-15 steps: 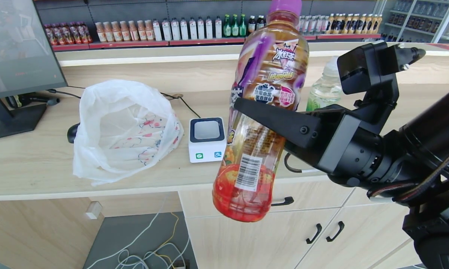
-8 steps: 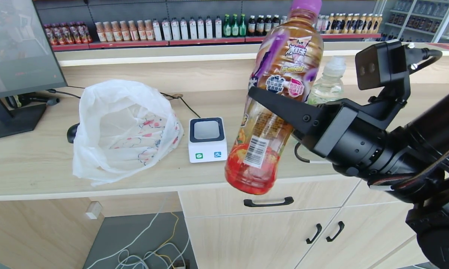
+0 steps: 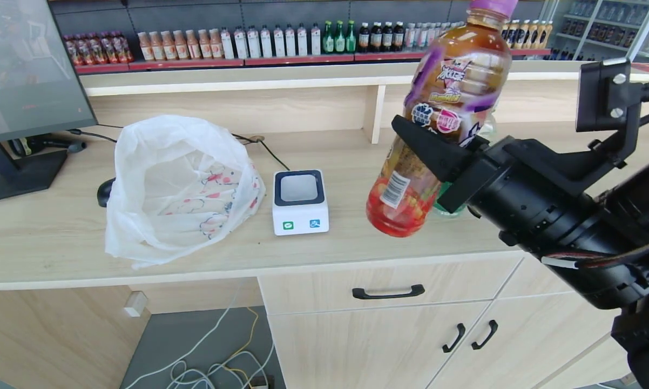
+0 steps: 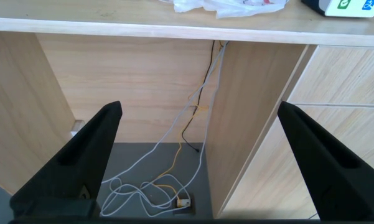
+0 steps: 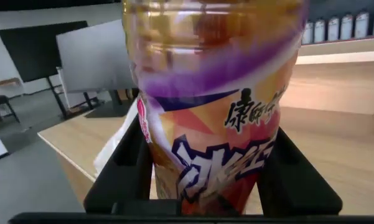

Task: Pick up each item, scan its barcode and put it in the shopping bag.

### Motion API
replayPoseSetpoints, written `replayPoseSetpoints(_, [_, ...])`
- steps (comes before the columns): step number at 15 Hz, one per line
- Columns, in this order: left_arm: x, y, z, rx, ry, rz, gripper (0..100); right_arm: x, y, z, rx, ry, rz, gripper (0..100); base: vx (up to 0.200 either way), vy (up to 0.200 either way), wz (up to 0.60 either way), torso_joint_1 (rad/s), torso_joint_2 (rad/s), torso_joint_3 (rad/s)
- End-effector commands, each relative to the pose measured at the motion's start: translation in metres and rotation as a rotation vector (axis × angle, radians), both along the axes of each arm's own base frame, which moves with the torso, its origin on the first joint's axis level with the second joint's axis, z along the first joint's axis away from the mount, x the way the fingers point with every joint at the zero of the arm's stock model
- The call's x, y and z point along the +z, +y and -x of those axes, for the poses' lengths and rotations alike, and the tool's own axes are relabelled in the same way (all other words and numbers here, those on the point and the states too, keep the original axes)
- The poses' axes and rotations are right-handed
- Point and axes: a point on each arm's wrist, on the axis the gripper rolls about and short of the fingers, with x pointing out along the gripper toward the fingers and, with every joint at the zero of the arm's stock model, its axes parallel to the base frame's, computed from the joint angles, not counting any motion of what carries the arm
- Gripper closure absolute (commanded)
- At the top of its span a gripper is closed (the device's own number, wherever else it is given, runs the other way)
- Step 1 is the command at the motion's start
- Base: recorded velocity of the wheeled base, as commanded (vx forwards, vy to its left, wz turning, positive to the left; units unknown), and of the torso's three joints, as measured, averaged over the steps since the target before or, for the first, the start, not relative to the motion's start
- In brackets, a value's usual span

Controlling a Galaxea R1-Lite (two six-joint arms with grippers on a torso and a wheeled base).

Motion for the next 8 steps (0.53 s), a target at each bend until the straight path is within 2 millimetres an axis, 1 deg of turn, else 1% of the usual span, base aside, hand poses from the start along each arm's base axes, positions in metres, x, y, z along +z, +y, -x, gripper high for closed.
replayPoseSetpoints(1, [0.0, 0.0, 0.0, 0.001, -0.001, 0.0, 0, -0.002, -0.011, 0.012, -0.072, -0.022, 0.031, 100, 0.0, 0.0, 0.0, 0.0, 0.0, 0.0])
replayPoseSetpoints(2, [0.0, 0.0, 0.0, 0.001, -0.001, 0.0, 0, 0.003, -0.014, 0.016, -0.113, -0.087, 0.077, 100, 0.0, 0.0, 0.0, 0.0, 0.0, 0.0])
replayPoseSetpoints(3, [0.0, 0.0, 0.0, 0.001, -0.001, 0.0, 0, 0.004, -0.017, 0.02, -0.133, -0.109, 0.096, 100, 0.0, 0.0, 0.0, 0.0, 0.0, 0.0])
replayPoseSetpoints(4, [0.0, 0.0, 0.0, 0.0, -0.001, 0.0, 0, 0.005, -0.023, 0.024, -0.229, -0.128, 0.139, 100, 0.0, 0.0, 0.0, 0.0, 0.0, 0.0])
replayPoseSetpoints(5, [0.0, 0.0, 0.0, 0.0, -0.001, 0.0, 0, 0.007, -0.027, 0.027, -0.299, -0.131, 0.142, 100, 0.0, 0.0, 0.0, 0.0, 0.0, 0.0])
replayPoseSetpoints(7, [0.0, 0.0, 0.0, 0.0, -0.001, -0.003, 0, 0.007, -0.033, 0.031, -0.399, -0.133, 0.146, 100, 0.0, 0.0, 0.0, 0.0, 0.0, 0.0])
replayPoseSetpoints(8, [0.0, 0.0, 0.0, 0.0, -0.001, -0.003, 0, 0.001, -0.035, 0.033, -0.41, -0.139, 0.18, 100, 0.0, 0.0, 0.0, 0.0, 0.0, 0.0])
